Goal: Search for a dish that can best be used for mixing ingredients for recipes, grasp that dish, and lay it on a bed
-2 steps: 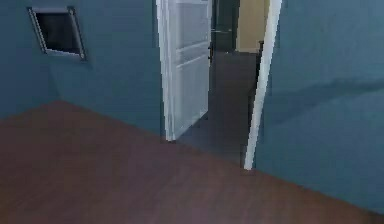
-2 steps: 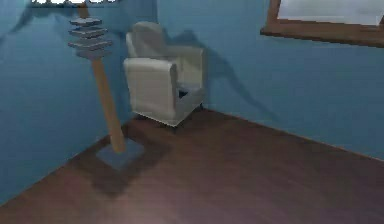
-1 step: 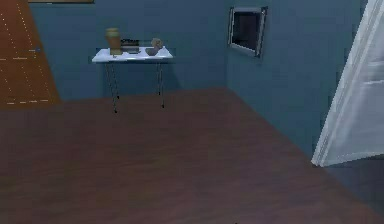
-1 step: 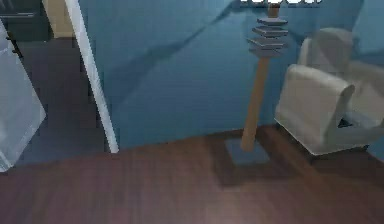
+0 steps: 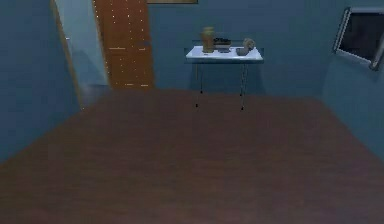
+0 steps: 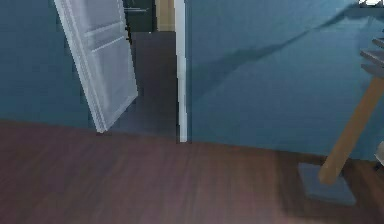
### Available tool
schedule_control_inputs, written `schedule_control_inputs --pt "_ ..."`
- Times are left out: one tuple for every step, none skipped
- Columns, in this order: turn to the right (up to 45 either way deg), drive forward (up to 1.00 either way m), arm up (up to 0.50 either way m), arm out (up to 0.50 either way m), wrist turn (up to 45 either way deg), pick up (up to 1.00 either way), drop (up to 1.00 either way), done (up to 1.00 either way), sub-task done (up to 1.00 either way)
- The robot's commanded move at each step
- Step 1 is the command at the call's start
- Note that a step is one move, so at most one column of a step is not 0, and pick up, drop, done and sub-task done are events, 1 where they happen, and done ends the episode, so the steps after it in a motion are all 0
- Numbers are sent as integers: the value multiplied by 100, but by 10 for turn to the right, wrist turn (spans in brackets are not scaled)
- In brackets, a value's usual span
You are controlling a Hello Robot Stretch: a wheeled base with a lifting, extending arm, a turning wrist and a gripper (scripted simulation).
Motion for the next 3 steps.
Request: schedule_control_inputs --pt "0 45 0 0 0 0 0 0 0" --pt "120 0 0 0 0 0 0 0 0" --pt "0 100 0 0 0 0 0 0 0"
